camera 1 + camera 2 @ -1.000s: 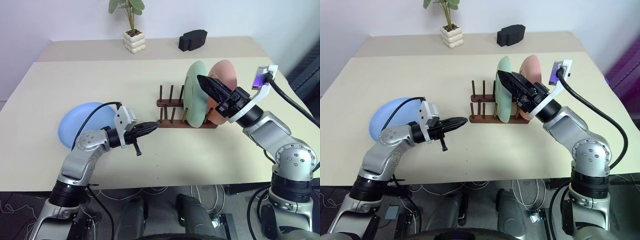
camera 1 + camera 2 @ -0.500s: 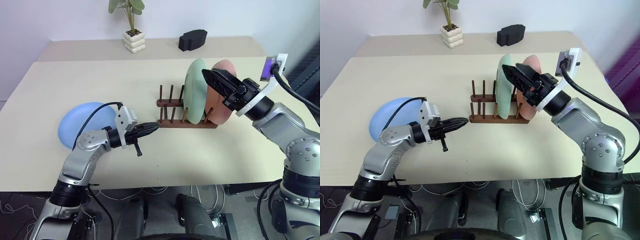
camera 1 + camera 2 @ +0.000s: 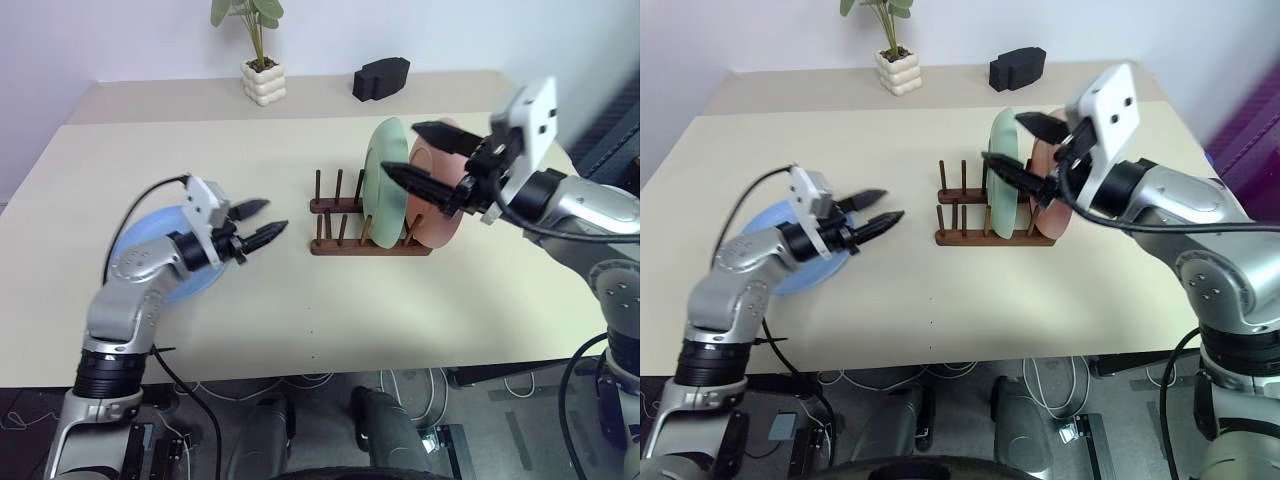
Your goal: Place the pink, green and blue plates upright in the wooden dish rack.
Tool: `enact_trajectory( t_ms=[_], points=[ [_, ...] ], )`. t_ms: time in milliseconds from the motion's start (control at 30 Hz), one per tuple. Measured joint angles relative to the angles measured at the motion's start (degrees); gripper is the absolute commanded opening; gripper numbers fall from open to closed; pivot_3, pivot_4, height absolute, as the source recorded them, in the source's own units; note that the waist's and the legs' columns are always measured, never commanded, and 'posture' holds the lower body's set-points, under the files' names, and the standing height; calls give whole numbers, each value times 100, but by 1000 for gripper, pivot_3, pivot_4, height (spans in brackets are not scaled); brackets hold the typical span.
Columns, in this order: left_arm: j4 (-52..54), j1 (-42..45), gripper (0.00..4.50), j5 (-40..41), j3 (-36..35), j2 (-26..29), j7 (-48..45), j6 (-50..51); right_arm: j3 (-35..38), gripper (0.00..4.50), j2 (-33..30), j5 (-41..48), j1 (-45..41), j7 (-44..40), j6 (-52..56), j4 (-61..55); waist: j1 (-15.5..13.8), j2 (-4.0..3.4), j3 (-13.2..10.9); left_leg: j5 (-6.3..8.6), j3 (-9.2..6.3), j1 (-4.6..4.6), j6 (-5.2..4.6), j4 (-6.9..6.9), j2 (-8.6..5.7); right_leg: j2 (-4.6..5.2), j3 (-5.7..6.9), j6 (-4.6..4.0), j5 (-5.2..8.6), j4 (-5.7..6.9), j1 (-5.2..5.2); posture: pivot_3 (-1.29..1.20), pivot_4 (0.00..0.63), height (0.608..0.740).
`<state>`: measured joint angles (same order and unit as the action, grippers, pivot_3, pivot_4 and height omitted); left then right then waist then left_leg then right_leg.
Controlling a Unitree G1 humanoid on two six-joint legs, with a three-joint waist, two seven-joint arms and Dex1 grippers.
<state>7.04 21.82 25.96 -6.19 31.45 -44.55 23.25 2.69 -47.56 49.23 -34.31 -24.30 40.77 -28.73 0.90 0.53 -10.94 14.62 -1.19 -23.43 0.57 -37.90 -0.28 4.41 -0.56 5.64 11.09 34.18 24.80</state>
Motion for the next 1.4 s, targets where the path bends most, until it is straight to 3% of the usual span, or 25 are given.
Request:
enact_trajectory(
  t_ms=[33, 367, 800, 900, 1133, 1400],
  points=[
    [-156, 41, 4440, -57, -127, 109, 149, 43, -108, 3418, 40, -144, -93, -87, -24, 3, -2, 1, -1, 0, 0, 0, 0, 0, -1, 0, 0, 0, 0, 1, 1, 0, 150, 736],
    [-1903, 576, 4440, -1021, -1361, 930, 2513, 1152, -791, 3418, 344, -1444, -414, -781, -480, 305, -21, 29, -16, 1, 1, -2, 1, 2, -2, 12, 1, -6, -14, 2, 1, 0, 150, 736],
    [-1634, 284, 4440, -866, -1271, 1073, 2426, 3255, -818, 3418, 616, -1998, -414, -1181, -577, 362, -27, 38, -18, 1, -1, -3, 3, 4, -4, 17, 3, -12, -12, 4, 4, 0, 150, 736],
    [-1566, 251, 3530, -855, -1221, 1067, 2332, 3251, -818, 3418, 646, -2100, -375, -1224, -579, 360, -22, 38, -17, 1, -1, -2, 3, 4, -4, 17, 3, -13, -12, 6, 4, 0, 150, 736],
    [-1565, 253, 19, -910, -1252, 1006, 2348, 3002, -818, 3418, 724, -2305, -289, -1290, -579, 356, -43, 38, -17, 1, -2, -1, 3, 3, -4, 18, 3, -14, -12, 7, 4, 0, 150, 736],
    [-1467, 520, 19, -828, -1308, 461, 2433, 2667, -869, 3418, 757, -2610, -289, -1371, -627, 355, -101, 39, -15, 0, -3, 4, 5, 1, -9, 21, 5, -15, -14, 6, -5, 0, 150, 736]
  ],
)
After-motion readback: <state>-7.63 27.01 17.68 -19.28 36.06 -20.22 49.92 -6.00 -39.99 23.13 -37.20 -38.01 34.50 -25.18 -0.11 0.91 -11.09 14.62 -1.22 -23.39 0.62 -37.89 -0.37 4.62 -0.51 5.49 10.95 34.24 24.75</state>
